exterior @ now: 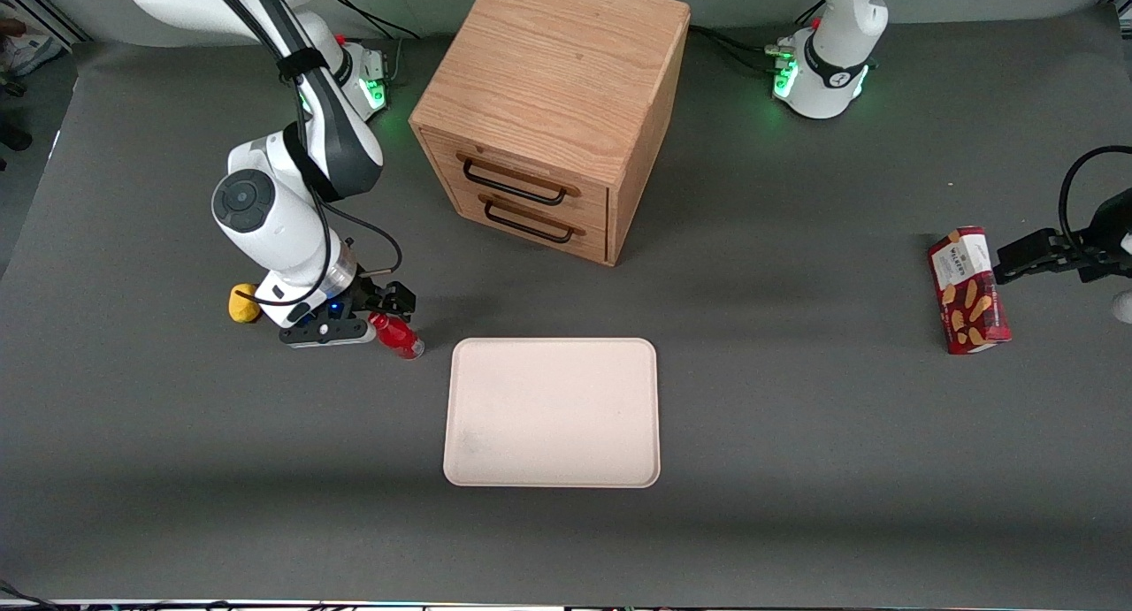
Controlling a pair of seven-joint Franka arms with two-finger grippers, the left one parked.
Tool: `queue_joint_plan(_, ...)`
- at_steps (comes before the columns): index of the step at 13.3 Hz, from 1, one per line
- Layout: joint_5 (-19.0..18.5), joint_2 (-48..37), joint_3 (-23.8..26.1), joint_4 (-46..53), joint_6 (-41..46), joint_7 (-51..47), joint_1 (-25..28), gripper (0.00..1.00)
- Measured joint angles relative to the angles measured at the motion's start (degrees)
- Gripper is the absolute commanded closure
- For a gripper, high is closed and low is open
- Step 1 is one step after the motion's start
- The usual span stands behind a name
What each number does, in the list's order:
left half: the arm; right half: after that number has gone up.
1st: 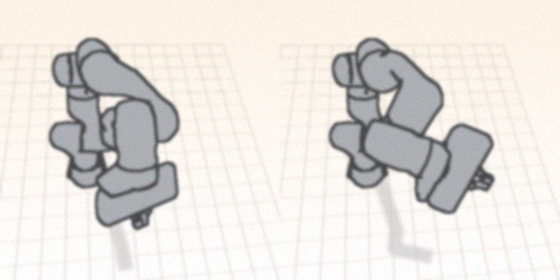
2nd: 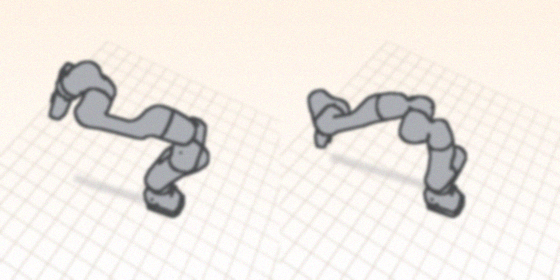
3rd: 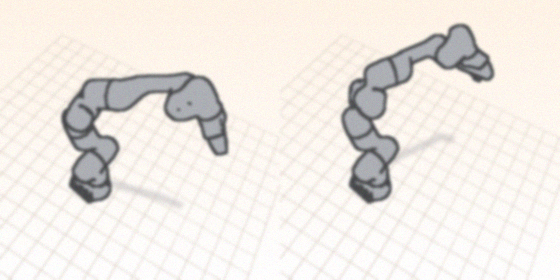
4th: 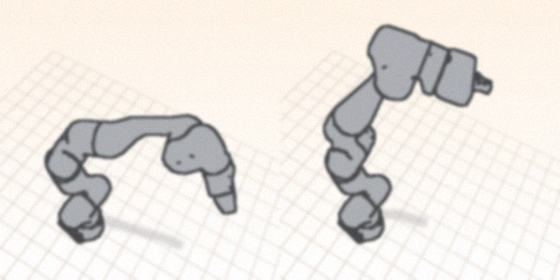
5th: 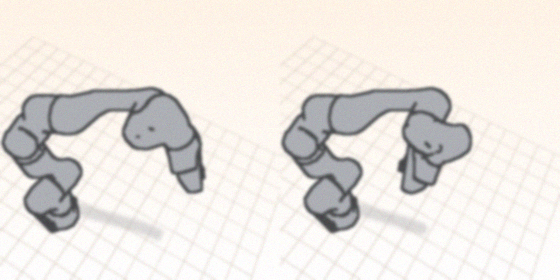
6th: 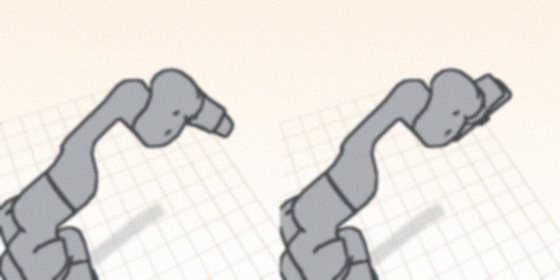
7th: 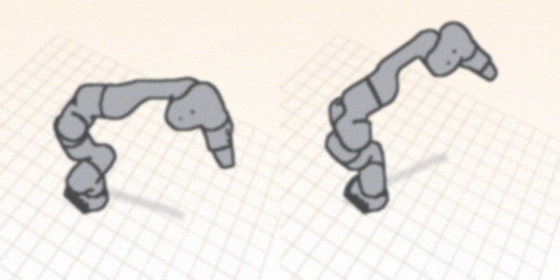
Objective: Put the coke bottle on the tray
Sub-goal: 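Close the right gripper around the bottle's neck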
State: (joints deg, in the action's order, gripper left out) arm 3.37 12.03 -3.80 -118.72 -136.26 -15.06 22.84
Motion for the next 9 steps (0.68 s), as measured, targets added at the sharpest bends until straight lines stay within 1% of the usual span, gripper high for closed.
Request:
queue_joint_plan(8,-0.05,0.54,-0.30,-0.85,-1.32,0.24,0.00,0.00)
queue_joint_plan(9,-0.07,0.66,-0.30,-0.88,-1.65,0.31,0.00,0.04)
